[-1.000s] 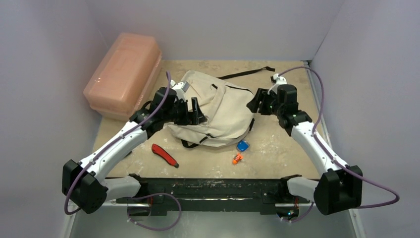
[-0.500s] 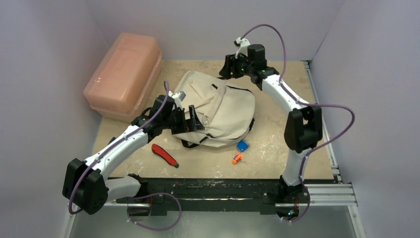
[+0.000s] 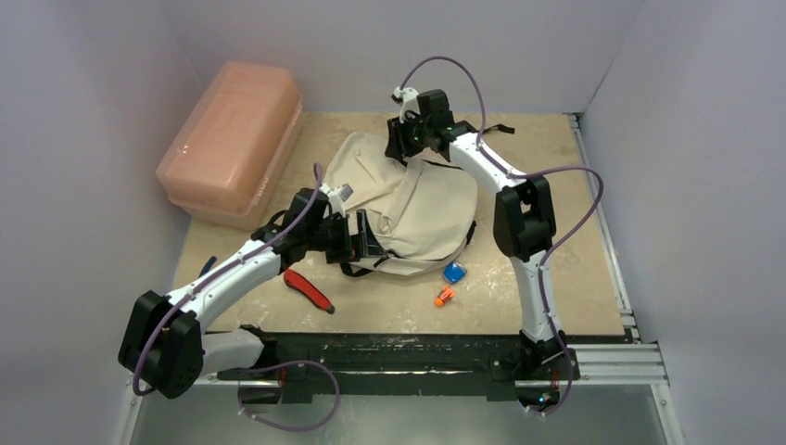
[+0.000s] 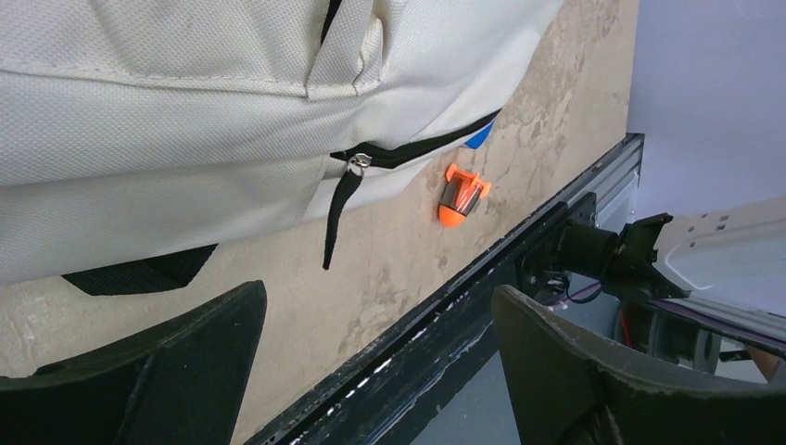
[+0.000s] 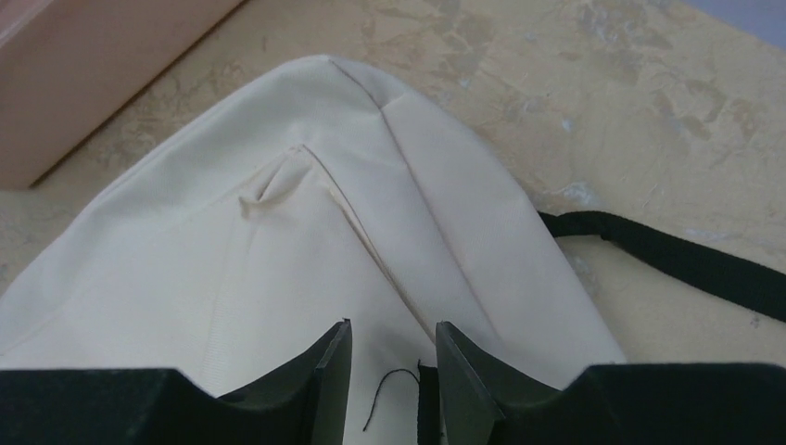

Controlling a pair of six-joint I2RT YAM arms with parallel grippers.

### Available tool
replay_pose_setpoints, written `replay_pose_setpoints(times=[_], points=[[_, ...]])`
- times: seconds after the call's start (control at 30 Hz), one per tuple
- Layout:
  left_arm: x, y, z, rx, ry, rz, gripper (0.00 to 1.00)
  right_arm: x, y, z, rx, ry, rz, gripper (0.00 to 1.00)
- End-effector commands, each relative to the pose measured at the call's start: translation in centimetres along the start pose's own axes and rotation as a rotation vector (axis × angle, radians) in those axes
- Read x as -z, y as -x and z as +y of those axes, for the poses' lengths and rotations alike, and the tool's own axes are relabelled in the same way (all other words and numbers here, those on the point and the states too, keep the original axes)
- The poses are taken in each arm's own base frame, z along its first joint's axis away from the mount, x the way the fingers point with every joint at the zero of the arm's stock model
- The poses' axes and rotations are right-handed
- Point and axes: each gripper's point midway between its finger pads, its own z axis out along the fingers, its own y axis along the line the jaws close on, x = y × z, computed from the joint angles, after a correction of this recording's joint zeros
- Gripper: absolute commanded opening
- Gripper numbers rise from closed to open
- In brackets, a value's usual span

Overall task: Pack the student bag
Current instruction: Unzip the student bag at the center of the board.

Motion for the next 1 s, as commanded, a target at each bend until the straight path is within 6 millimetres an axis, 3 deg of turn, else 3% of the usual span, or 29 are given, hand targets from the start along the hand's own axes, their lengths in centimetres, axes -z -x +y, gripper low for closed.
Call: replay_pose_setpoints(times=[0.0,0.47,0.67,0.77,0.9,0.97], points=[[0.3,0.7,-0.8,-0.031,-0.043,-0.027,0.91,0.8,0.8,0.4,0.077,-0.02,0.011,0.42],[-0.5,0.2,-0.1,-0.01,-0.042,-0.004,0.91,1.5,-2.7,-0.3,0.089,-0.069,0.091,0.48],[-0.8,0.4,0.3,0.007,-0.03,0.0,0.91,2.2,-2.3,0.8,0.073,-0.03,0.07,0.24],[-1.2,1.1,0.2,0.033,-0.044,-0.006,0.9,3.0,-1.3,1.7,0.054,-0.002,0.031,0.17],[-2.6,2.1,-0.2,0.103,-0.101,0.006,0.84,4.5,0.8,3.4,0.006,0.042,-0.027,0.0],[-3.2,2.5,-0.5,0.143,-0.131,0.012,0.8,5.5,1.8,4.3,-0.014,0.066,-0.063,0.0]])
